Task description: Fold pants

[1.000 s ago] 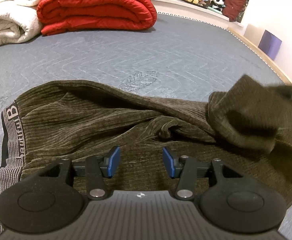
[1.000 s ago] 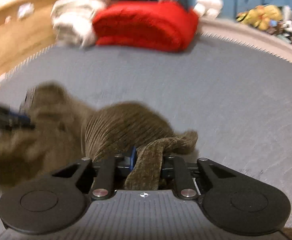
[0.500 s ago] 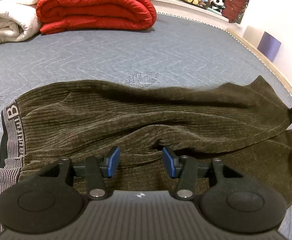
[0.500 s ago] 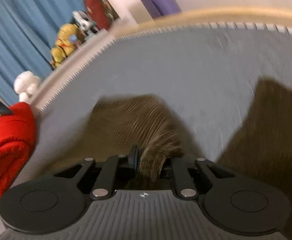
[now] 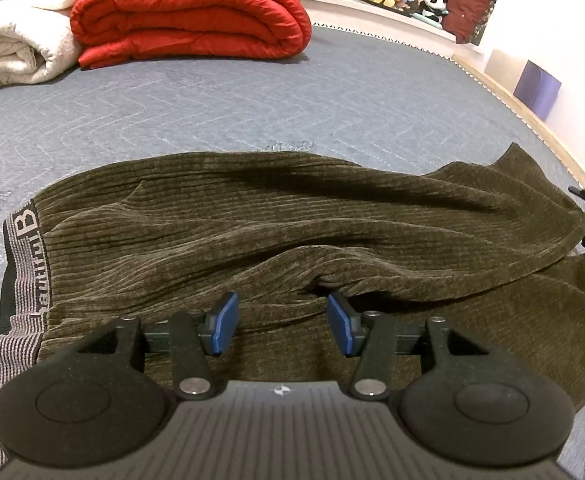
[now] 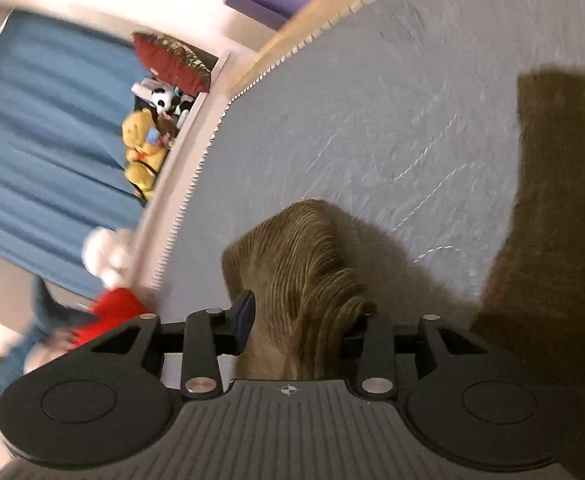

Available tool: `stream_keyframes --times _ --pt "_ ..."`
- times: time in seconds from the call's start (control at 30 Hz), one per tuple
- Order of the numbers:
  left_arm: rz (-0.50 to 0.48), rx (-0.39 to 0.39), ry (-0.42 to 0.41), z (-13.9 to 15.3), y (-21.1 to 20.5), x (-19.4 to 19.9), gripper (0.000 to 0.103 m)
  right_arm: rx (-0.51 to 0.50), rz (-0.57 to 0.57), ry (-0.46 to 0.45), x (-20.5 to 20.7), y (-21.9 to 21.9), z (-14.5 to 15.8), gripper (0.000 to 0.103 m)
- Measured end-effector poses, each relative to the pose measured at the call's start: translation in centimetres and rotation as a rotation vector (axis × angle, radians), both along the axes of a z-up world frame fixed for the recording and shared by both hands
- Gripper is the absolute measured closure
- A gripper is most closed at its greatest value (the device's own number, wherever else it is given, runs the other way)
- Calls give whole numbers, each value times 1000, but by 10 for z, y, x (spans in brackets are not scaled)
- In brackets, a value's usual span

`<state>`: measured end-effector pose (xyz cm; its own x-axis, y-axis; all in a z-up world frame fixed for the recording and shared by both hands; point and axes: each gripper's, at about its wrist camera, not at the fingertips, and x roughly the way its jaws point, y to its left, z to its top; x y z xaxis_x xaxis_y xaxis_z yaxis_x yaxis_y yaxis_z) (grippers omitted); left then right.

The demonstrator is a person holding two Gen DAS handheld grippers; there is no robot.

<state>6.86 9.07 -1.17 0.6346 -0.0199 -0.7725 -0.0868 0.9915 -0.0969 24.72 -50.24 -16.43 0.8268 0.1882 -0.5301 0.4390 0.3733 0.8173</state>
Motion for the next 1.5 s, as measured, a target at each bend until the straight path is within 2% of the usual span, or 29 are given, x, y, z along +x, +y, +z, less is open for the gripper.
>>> stream_keyframes --times 0.1,0.17,0.3,0.33,0.37,0.47,0.5,0.53,0.57,0.63,0.67,0.73,0.83,0.9,1.07,1.2,1.33,1.43,1.47,1.5 --pt "6 0 6 -2 2 1 48 51 -18 -21 12 -6 -11 53" --pt "11 -7 7 -2 4 3 48 88 -54 -34 16 -9 -17 53" --pt "12 -10 5 -2 2 7 48 68 -95 -102 21 -14 -11 54" --pt "12 -12 4 -2 1 9 48 41 -91 -150 20 -15 -4 55" --pt "11 -13 4 -3 0 10 48 -7 -84 -193 20 -15 5 63" --pt "8 -14 2 -3 -3 12 48 -245 -130 -298 11 -10 41 75" --pt "6 -15 1 -2 -4 12 48 -339 -204 -283 4 -10 49 75" --pt "4 -15 0 -2 -5 12 48 -408 -308 -227 -3 -11 53 74" --pt "1 -14 -1 -2 -6 12 48 -430 -386 -154 -9 -17 51 73" --pt "0 -10 1 -2 -6 12 48 -433 -464 -1 -15 -30 44 73" --pt "3 -9 1 -3 -6 12 48 -434 -477 15 -18 -33 40 73" --pt "11 -11 3 -4 -4 13 48 -448 -453 31 -17 -35 40 72" --pt "14 -11 4 -3 -3 13 48 -464 -408 -2 -13 -29 45 62" --pt "11 -10 3 -3 -3 12 48 -481 -308 -7 5 -18 48 61" --pt "14 -10 10 -3 -1 12 48 -578 55 44 74 26 47 60" --pt "12 -8 9 -2 2 10 48 -637 235 105 131 66 42 60" --pt "26 -17 3 2 8 9 48 -662 294 245 188 85 27 50" --pt "35 -16 -9 8 14 7 48 -698 261 372 212 93 14 50" --pt "40 -11 -13 9 16 6 48 -696 248 396 216 96 9 51" --pt "46 -6 -17 10 18 7 48 -699 238 419 222 97 6 66"
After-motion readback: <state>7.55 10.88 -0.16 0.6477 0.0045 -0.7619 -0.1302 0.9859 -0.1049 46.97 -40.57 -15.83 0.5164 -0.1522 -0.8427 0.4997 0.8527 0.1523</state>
